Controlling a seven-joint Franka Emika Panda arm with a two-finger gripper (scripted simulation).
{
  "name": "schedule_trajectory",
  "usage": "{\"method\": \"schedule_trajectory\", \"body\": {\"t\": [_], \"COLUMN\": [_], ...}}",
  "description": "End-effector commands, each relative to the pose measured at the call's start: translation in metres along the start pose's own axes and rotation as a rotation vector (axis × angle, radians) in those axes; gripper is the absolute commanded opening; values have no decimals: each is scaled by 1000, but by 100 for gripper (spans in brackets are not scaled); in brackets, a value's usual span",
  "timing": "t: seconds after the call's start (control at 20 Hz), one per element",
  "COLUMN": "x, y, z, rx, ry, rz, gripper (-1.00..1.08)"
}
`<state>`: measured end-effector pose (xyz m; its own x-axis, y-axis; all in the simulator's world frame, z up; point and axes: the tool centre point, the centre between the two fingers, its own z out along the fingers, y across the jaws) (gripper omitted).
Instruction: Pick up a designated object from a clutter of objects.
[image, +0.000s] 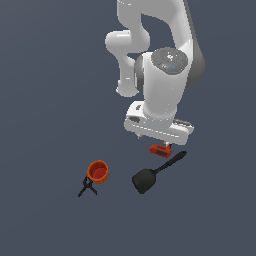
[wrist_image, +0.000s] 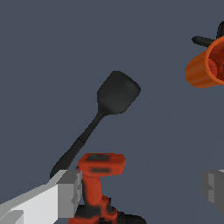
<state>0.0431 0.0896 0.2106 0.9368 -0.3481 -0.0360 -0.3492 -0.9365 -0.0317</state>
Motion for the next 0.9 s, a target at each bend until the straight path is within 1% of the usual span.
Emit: {"method": "schedule_trajectory", "body": {"t": [0.0,0.4,0.85], "x": [1,4,2], "y": [-8,-33,-54], "z": [15,62,112], "rx": [1,-3,-13], "ry": [0,5,23], "rz": [62,256,459], "gripper": [100,100,100]}}
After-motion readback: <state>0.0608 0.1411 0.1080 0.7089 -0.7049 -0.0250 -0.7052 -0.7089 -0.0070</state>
